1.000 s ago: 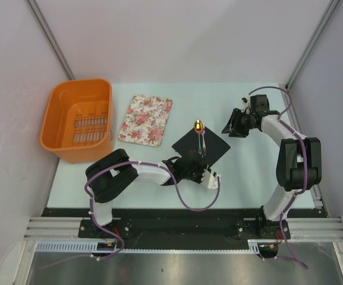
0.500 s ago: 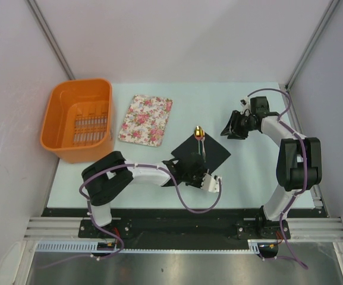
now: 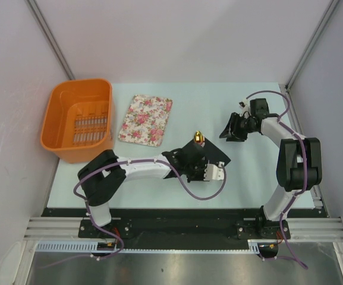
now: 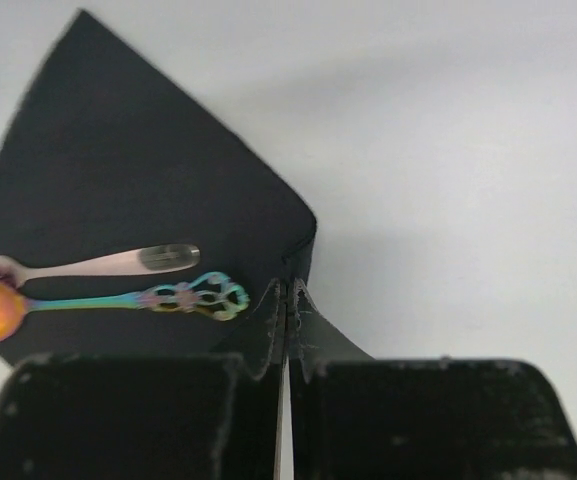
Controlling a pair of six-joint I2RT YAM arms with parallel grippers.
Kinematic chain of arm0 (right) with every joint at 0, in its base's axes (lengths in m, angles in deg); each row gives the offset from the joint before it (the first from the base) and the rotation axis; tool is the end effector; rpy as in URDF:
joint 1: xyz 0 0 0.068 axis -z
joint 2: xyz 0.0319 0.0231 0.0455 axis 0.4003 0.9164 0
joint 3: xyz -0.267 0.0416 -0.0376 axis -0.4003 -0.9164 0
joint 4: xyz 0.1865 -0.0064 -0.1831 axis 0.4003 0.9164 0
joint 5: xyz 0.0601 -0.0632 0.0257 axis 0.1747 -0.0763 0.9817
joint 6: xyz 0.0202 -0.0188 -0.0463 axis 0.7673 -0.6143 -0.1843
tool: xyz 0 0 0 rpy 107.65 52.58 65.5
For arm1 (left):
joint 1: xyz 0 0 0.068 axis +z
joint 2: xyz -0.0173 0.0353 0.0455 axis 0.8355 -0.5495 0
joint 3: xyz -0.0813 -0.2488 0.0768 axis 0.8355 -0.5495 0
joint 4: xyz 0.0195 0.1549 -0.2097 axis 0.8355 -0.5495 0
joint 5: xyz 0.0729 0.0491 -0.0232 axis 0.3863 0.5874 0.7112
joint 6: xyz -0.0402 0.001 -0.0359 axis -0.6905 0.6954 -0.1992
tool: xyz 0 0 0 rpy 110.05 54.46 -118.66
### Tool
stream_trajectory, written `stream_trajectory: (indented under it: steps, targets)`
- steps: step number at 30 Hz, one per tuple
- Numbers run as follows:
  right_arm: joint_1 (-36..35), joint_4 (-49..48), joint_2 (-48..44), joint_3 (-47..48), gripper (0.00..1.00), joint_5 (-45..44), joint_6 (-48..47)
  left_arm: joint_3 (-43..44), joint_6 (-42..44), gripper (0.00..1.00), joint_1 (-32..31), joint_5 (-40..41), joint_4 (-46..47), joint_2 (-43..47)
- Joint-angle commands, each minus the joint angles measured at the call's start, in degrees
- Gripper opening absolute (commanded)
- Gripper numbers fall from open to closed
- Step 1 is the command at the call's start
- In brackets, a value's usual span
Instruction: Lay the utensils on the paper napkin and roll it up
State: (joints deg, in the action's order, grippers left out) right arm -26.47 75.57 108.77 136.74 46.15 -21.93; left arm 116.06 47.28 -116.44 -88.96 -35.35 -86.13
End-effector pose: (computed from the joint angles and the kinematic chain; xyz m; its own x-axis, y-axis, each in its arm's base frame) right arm 0.3606 0.0367 0.2036 -0.9068 0.2047 -0.3686 -0.0504 0.8153 0.5768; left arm 0.1806 -0.3289 0.1758 0.2559 0.7311 -0.6325 0.9633 -0.1376 0.2307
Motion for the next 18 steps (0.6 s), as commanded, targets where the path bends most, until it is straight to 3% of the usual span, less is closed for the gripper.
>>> stream_trajectory:
  steps: [1, 18]
  targets:
    - [0.1, 0.0, -2.8, -0.5, 0.49, 1.8, -0.8, 5.0, -1.9, 0.0, 2.6, -2.1, -1.6, 2.1]
    - [-3.9, -1.3, -4.8, -5.8, 0.48, 4.9, 2.8, 8.7, -2.1, 0.02, 8.1, 2.7, 1.9, -5.2]
